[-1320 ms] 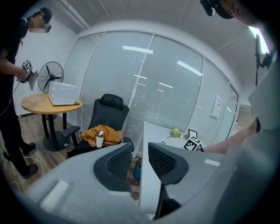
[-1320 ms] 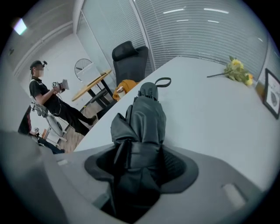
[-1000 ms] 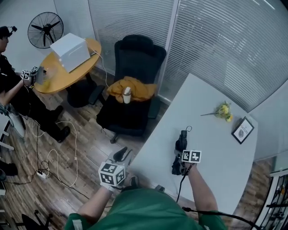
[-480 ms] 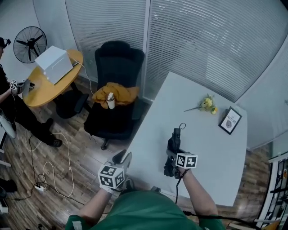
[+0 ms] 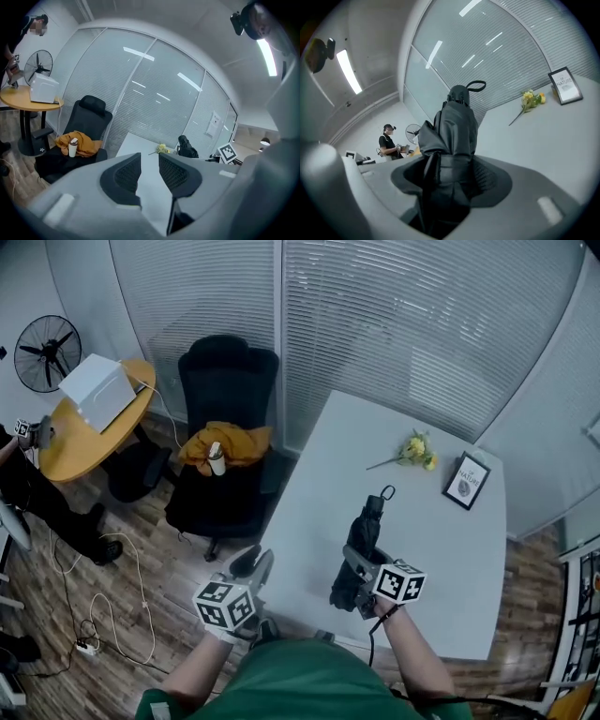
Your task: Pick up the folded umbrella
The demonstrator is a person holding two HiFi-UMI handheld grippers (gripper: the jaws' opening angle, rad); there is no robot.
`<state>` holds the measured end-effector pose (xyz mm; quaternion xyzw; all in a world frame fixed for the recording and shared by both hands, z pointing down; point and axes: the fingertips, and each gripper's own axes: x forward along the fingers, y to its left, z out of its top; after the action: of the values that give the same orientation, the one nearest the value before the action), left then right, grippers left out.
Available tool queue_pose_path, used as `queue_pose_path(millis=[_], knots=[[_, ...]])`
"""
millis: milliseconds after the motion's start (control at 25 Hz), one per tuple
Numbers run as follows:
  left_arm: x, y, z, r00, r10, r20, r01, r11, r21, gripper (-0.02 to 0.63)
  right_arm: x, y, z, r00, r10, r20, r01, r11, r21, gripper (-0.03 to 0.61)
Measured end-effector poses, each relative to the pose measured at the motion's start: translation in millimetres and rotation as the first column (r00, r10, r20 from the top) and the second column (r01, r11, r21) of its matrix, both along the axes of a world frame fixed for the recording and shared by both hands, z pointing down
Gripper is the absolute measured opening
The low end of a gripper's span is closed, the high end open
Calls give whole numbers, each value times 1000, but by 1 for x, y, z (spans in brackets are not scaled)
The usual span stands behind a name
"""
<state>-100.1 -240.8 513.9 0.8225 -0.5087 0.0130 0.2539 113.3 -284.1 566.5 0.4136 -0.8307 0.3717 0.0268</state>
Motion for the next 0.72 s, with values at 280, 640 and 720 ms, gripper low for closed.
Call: queue_pose_path(millis=[280,640,720], knots=[[17,-6,-3,1000,24,-17,-24,1000,-7,126,31,1,-76,942,105,319,-127,991,49,259],[10,-26,-47,999,17,-51,-13,996,84,126,64,9,-163,751,77,656,-229,962,149,258],[9,-34,-57,998,16,-58,-10,994,105,126,68,10,-172,711,65,700,-246,956,160,258]])
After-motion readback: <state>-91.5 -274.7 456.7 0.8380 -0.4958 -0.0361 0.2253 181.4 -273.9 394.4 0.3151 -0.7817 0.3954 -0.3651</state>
